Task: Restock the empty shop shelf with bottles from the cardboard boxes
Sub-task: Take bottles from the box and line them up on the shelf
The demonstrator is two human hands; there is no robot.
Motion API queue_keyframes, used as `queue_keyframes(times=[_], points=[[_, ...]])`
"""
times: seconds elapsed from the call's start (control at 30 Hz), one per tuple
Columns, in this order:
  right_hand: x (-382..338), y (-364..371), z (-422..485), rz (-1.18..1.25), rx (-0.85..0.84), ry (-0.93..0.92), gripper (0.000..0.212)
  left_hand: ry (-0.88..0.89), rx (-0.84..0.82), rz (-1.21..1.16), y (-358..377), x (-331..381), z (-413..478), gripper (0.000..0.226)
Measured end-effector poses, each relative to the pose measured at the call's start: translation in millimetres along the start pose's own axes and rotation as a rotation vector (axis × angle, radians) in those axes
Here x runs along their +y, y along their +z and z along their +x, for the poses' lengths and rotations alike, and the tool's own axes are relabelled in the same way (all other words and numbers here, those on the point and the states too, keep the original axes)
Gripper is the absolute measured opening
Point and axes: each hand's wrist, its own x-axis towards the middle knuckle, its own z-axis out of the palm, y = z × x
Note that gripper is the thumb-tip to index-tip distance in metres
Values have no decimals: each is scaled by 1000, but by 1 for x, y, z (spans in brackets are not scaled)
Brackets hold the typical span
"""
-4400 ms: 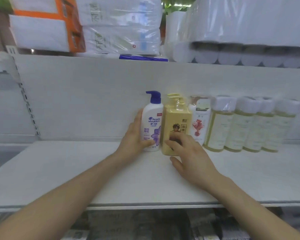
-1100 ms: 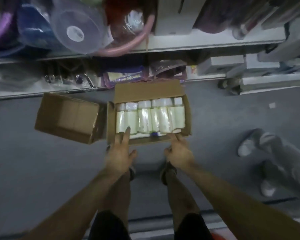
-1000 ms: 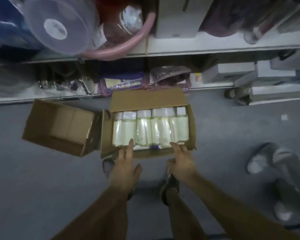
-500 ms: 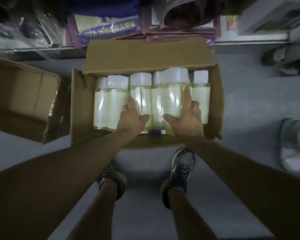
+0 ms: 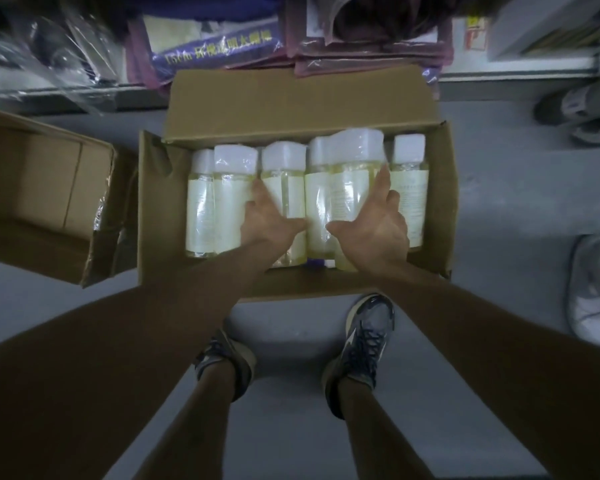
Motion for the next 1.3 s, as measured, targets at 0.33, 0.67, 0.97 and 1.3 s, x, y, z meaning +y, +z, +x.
queue_keyframes(times=[0.33,0.67,0.97,1.3], points=[[0,-30,-37,205,-42,-29,108,92,-17,-200,-33,-13,-56,102],[-79,-152,-128,315,-81,-97,97,189,16,-462,-171,38,-163,91],[-177,-318,-235,461,-22,-331,91,367,176,-639,-331,115,-306,99],[-262,-461,-374,578,119,-620,88,577,364,-754,-463,168,-474,94]])
